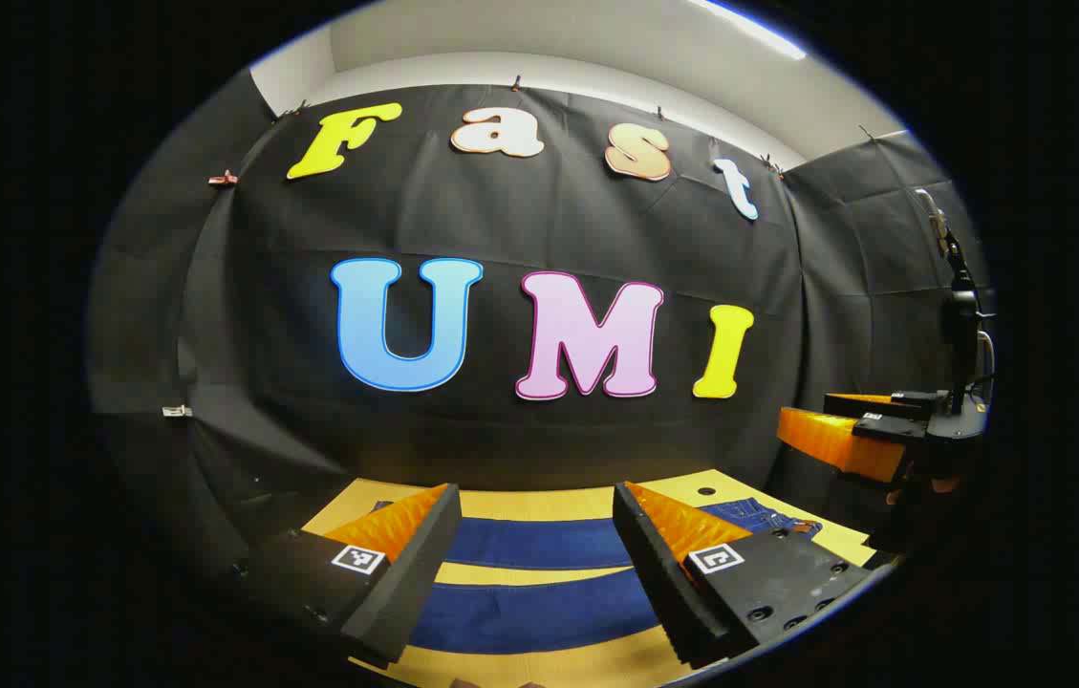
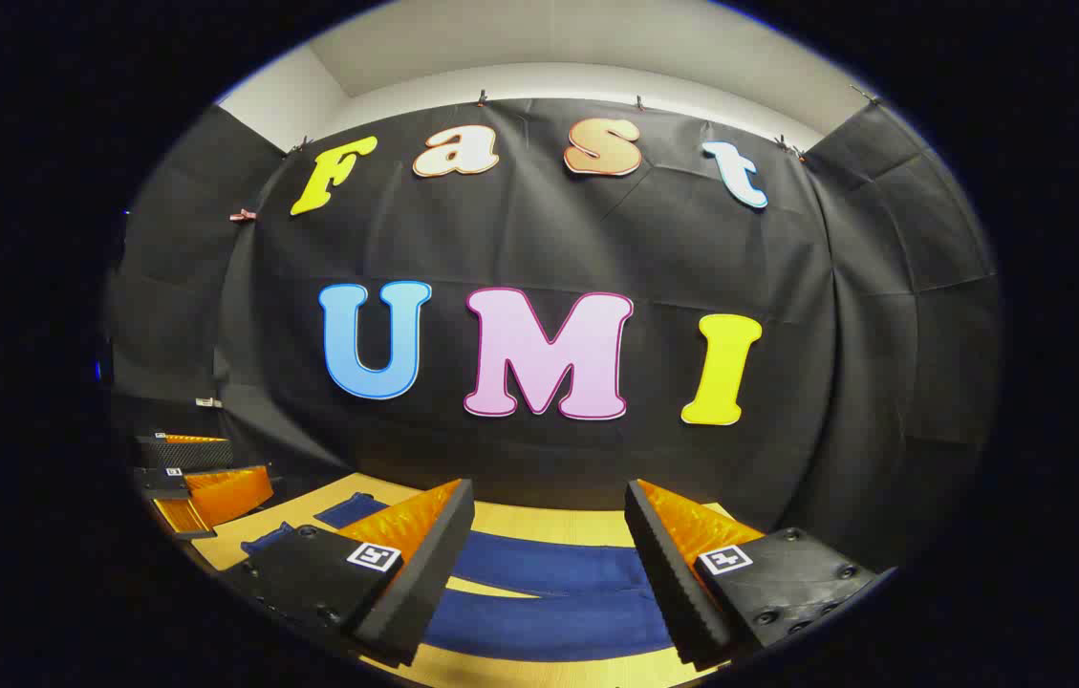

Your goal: Grasp the waist and the cuffs of the jeans and fold them to make the two legs overlap; first hold the waist and fold one-third of the jeans toward the cuffs, then hold the cuffs and fold the remaining one-third in the same direction to finish folding.

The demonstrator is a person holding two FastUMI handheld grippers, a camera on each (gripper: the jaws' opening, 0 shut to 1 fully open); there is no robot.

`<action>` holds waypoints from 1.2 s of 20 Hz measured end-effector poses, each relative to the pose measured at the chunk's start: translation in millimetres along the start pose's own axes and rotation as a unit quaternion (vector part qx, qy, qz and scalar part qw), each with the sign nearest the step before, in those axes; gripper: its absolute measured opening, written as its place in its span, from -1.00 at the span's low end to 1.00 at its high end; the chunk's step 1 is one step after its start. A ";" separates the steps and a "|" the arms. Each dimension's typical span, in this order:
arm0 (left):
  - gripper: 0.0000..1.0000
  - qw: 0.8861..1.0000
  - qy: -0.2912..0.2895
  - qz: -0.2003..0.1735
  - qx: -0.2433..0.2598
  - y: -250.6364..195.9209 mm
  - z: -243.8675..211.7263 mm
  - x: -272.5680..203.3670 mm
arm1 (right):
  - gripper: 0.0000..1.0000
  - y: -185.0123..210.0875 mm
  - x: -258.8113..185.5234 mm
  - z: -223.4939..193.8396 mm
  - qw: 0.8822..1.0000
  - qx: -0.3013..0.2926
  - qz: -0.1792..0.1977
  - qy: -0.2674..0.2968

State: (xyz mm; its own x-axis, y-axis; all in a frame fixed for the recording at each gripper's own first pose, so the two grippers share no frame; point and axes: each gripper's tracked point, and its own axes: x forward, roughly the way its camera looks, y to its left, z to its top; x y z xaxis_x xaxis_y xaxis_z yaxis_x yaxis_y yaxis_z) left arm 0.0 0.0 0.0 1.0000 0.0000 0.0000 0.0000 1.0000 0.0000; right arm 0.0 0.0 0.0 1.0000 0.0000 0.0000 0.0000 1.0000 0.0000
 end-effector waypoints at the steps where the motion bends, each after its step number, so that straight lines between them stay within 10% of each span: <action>1: 0.99 1.000 0.002 0.001 -0.003 -1.1 -1.2 0.9 | 0.79 0.4 -2.5 -1.7 1.000 0.001 0.002 0.001; 15: 0.99 1.000 -0.011 -0.006 -0.001 -11.1 5.0 27.4 | 0.93 -24.1 -13.0 -8.2 1.000 -0.005 -0.027 0.011; 24: 0.96 0.997 0.001 0.012 0.073 57.2 -11.9 37.3 | 0.94 -30.5 -12.3 -4.3 0.998 -0.043 -0.037 0.008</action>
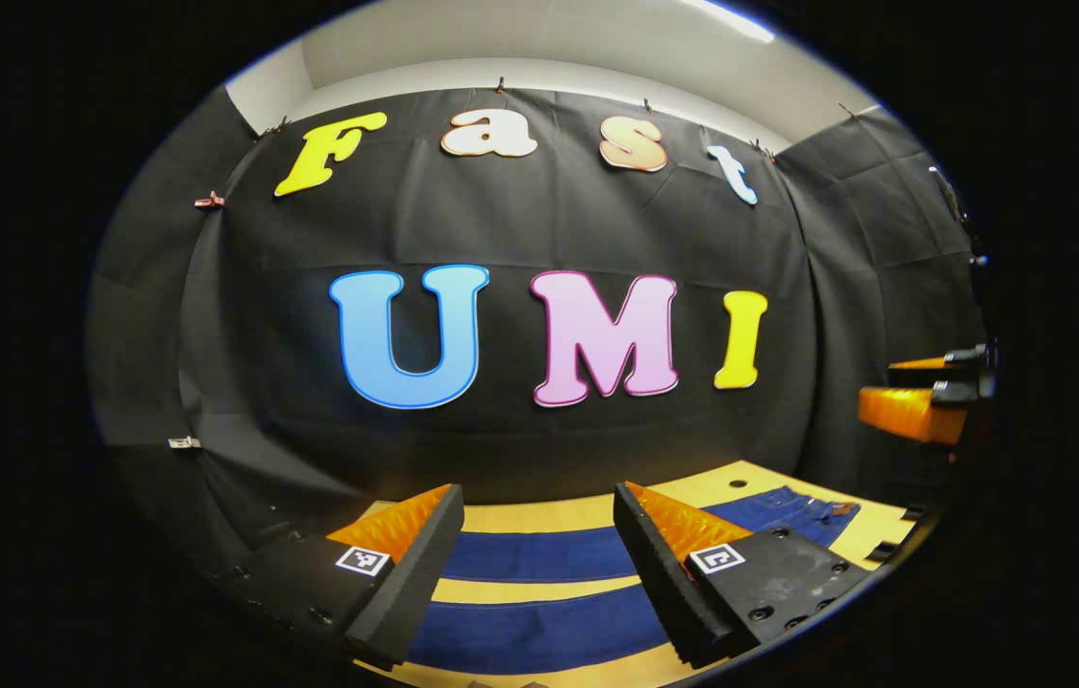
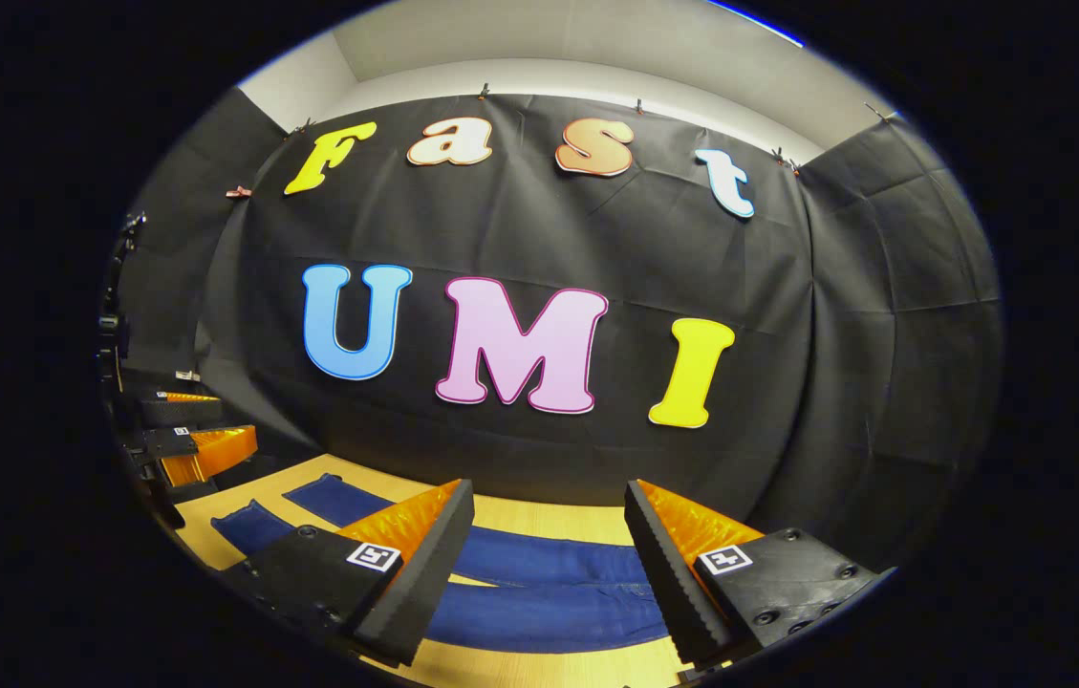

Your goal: Grasp the waist and the cuffs of the jeans and fold them to make the two legs overlap; first hold the waist and fold one-third of the jeans toward the cuffs, then hold the cuffs and fold the remaining one-third in the same direction to finish folding.

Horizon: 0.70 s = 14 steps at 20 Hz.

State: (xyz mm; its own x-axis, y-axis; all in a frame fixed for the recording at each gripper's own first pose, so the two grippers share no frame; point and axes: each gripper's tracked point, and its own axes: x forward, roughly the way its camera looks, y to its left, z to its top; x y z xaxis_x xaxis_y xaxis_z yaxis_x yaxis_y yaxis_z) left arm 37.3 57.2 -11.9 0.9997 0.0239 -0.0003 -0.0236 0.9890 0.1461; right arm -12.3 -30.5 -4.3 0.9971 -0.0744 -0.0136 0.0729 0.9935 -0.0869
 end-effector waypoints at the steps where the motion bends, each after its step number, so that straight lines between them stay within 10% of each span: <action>1: 0.96 1.000 0.008 -0.001 0.012 14.1 -8.2 1.6 | 0.86 -0.7 -0.5 -1.5 1.000 -0.001 0.000 0.003; 7: 0.96 0.972 0.125 -0.081 0.181 79.7 -100.6 3.8 | 0.94 -9.5 -0.8 -27.5 0.999 -0.031 -0.003 0.044; 11: 0.96 0.917 0.212 -0.145 0.306 130.2 -176.8 -12.0 | 0.94 -12.4 -2.7 -47.6 0.996 -0.048 0.008 0.076; 14: 0.96 0.852 0.279 -0.183 0.404 173.2 -231.1 -24.6 | 0.94 -17.2 -8.1 -60.4 0.995 -0.052 0.007 0.086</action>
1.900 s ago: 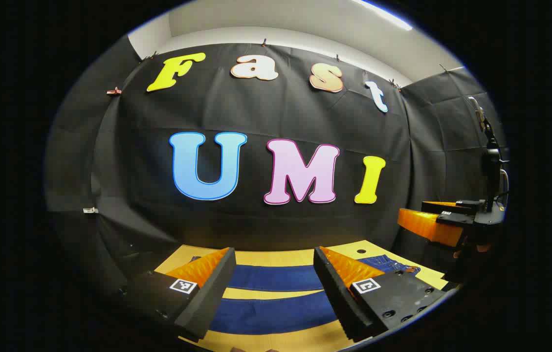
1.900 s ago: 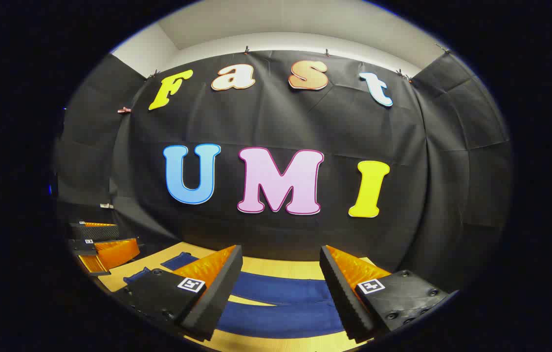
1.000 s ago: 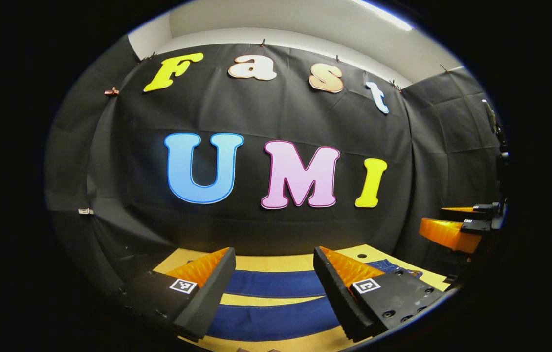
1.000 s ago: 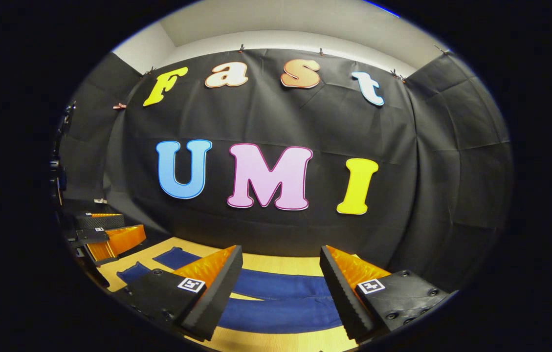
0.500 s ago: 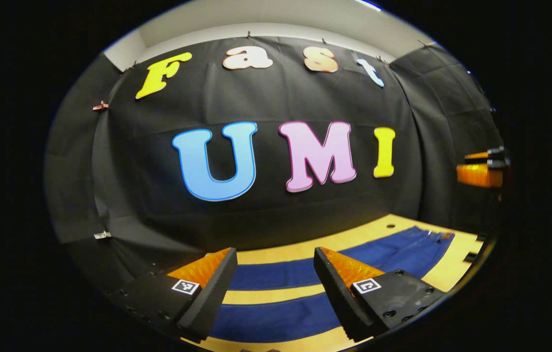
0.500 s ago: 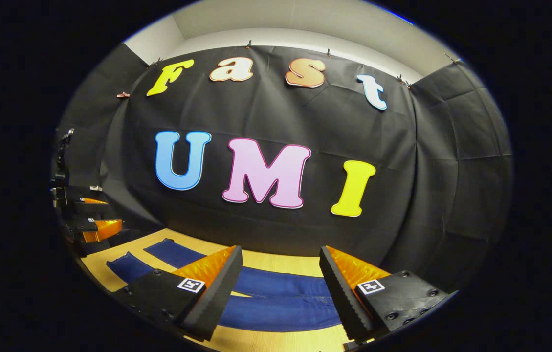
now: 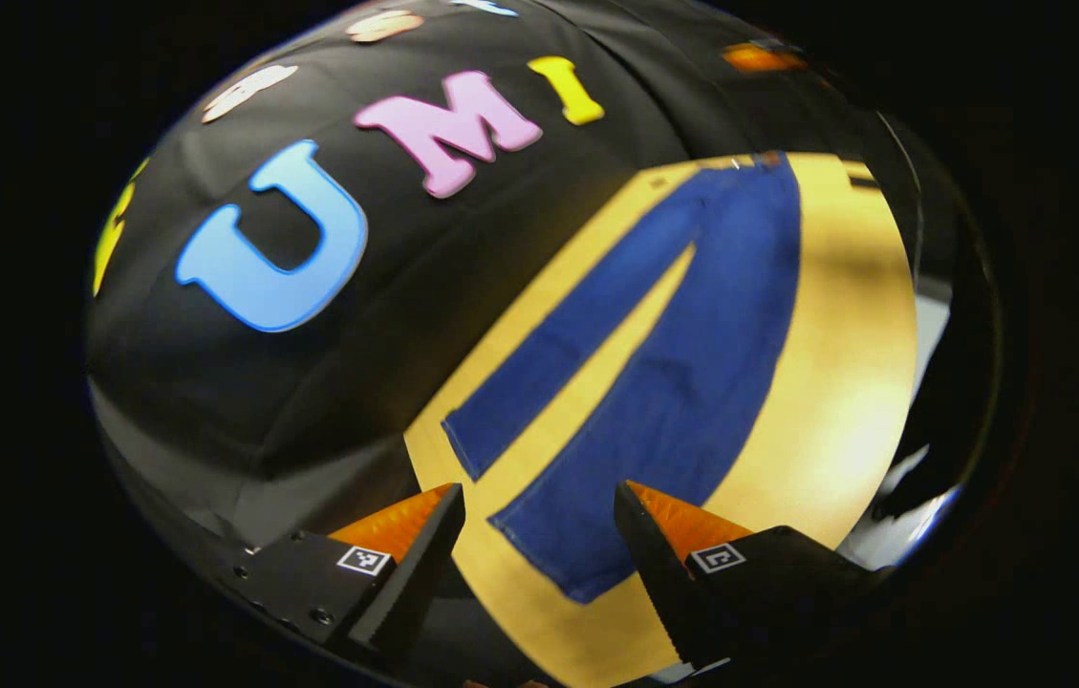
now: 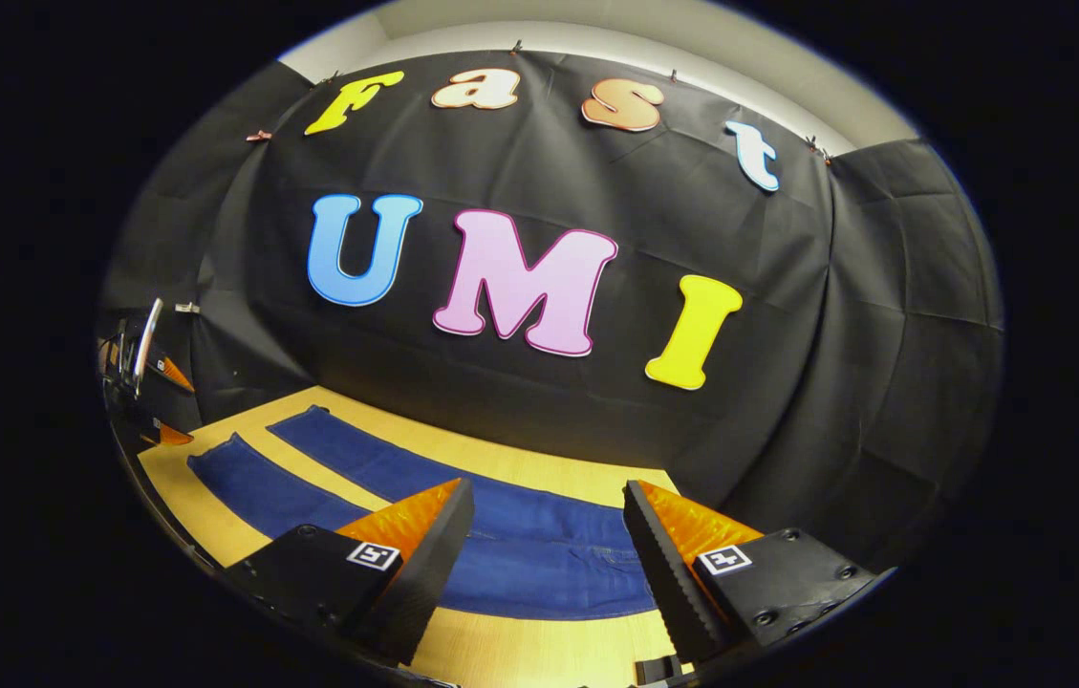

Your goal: Grasp the waist and the cuffs of the jeans and fold them to make the two legs overlap; first hold the waist and fold one-third of the jeans toward the cuffs, then hold the cuffs and fold the remaining one-third in the same direction to finish folding.

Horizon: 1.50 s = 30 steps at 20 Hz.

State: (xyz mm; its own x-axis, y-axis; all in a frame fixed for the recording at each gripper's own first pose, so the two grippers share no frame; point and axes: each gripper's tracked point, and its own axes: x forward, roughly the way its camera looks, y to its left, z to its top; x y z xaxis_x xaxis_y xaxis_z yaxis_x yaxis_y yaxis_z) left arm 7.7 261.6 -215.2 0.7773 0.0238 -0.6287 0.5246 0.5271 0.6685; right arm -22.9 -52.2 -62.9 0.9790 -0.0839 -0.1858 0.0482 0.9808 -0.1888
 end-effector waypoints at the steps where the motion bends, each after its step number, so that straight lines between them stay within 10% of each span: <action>1: 0.96 0.999 0.024 -0.023 0.038 -6.3 -18.1 8.9 | 0.94 0.4 -0.5 -3.8 1.000 0.001 0.000 0.000; 10: 0.96 0.958 0.134 -0.138 0.215 -48.2 -112.4 56.3 | 0.93 -6.6 -11.7 -54.6 0.999 -0.012 -0.008 0.043; 19: 0.81 0.956 0.153 -0.147 0.204 -35.8 -123.9 91.6 | 0.94 -51.4 -11.1 -87.4 0.994 -0.077 -0.041 0.068; 26: 0.02 0.954 0.169 -0.168 0.184 -38.9 -128.3 106.3 | 0.94 -77.2 13.5 -144.3 0.978 -0.175 -0.011 0.114; 28: -0.55 0.955 0.168 -0.154 0.189 -35.8 -129.0 111.5 | 0.94 -87.6 18.3 -155.5 0.977 -0.171 -0.020 0.126; 30: -0.58 0.957 0.165 -0.143 0.189 -35.0 -125.7 110.6 | 0.94 -99.8 27.3 -157.7 0.972 -0.199 -0.022 0.123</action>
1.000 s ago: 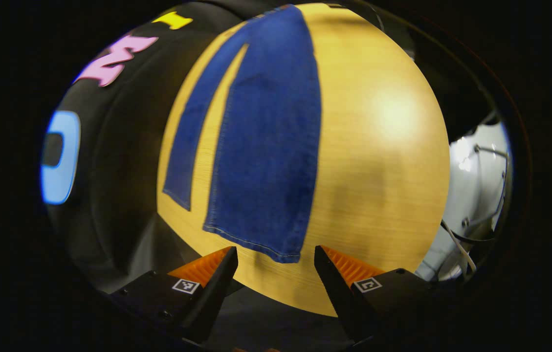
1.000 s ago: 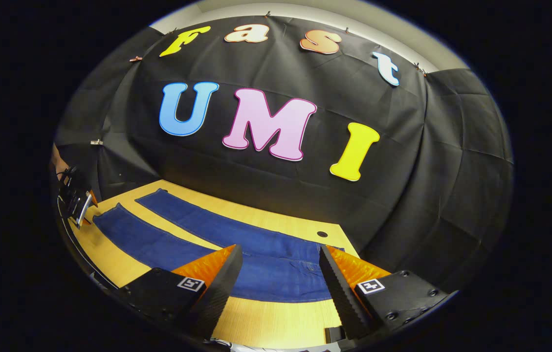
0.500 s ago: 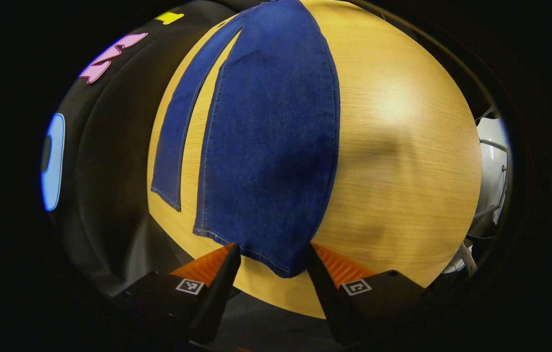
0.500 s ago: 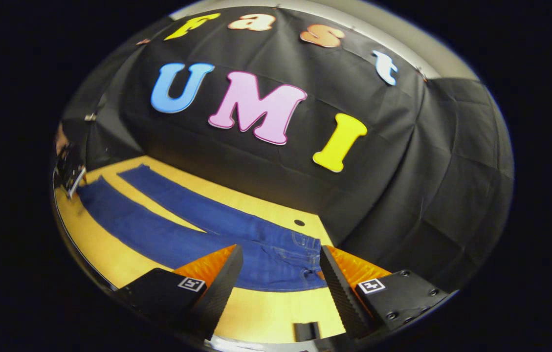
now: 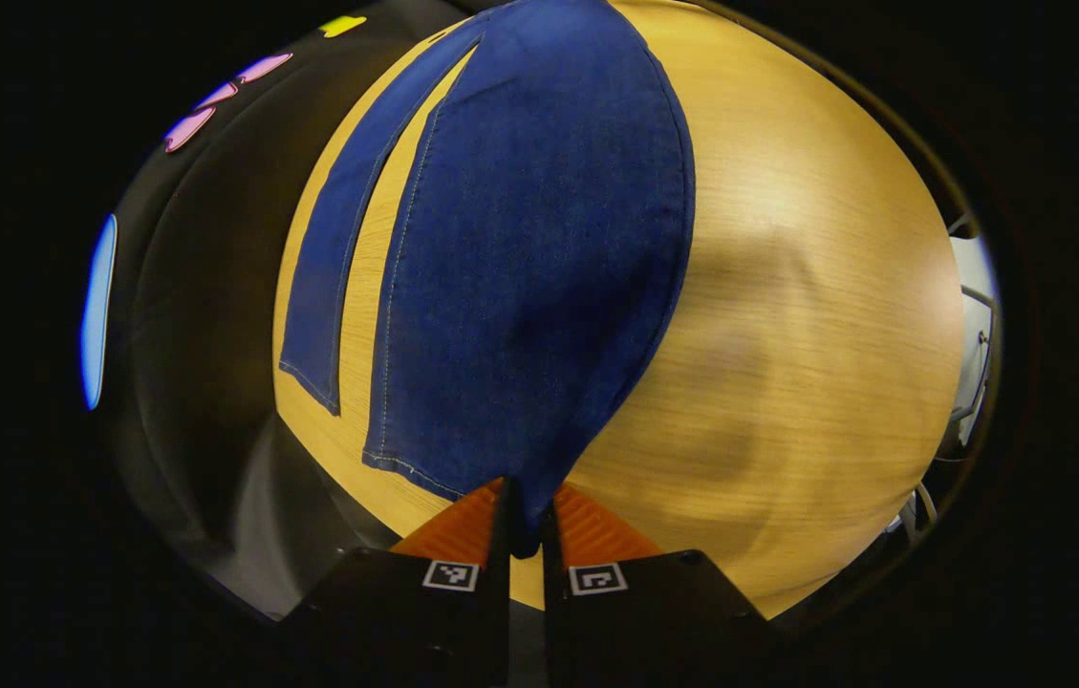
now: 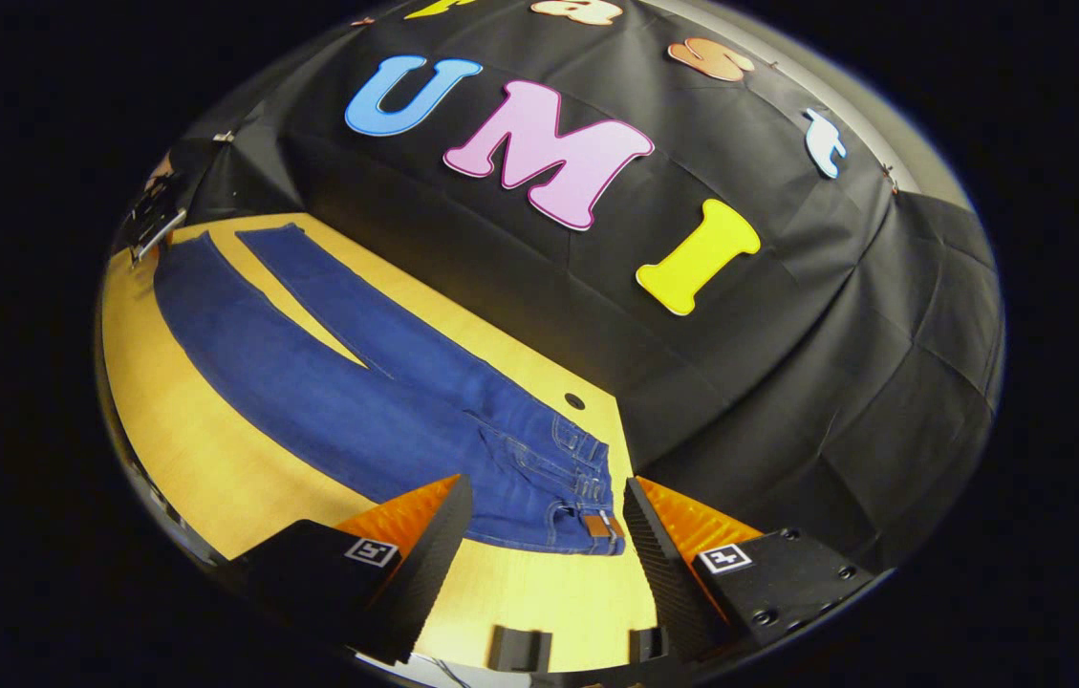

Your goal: Grasp the waist and the cuffs of the jeans and fold them to make the two legs overlap; first hold the waist and fold one-third of the jeans toward the cuffs, then hold the cuffs and fold the remaining one-third in the same direction to finish folding.

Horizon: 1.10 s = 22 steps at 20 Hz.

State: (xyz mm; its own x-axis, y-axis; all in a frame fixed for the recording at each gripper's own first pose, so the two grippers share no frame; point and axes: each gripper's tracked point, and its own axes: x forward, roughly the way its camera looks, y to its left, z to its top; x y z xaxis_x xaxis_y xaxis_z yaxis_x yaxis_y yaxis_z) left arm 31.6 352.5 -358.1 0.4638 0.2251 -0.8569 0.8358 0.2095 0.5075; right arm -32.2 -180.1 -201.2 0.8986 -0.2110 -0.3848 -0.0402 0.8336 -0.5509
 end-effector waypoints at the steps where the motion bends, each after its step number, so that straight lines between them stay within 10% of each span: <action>1: -0.65 1.000 -0.001 0.000 -0.006 -1.9 2.0 -0.8 | 0.94 -6.9 6.7 0.1 1.000 -0.023 -0.001 -0.004; 6: -0.88 1.000 0.002 0.008 -0.017 -0.6 6.0 1.4 | 0.94 -34.2 44.6 -28.6 0.988 -0.149 0.027 -0.003; 18: -0.88 0.999 0.023 0.014 -0.026 0.6 5.2 2.9 | 0.94 -61.7 112.0 -175.1 0.874 -0.436 0.193 0.096; 22: -0.88 0.999 0.033 0.008 -0.036 0.3 5.9 2.6 | 0.95 -50.3 137.9 -190.6 0.861 -0.455 0.202 0.102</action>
State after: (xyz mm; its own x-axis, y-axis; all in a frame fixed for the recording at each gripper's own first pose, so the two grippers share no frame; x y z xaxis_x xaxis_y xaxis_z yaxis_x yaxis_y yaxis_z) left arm 34.8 347.6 -360.8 0.4547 0.2916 -0.8415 0.8035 0.2733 0.5289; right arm 10.5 -348.4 -367.7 0.6391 -0.1594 -0.7524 -0.7411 0.1340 -0.6579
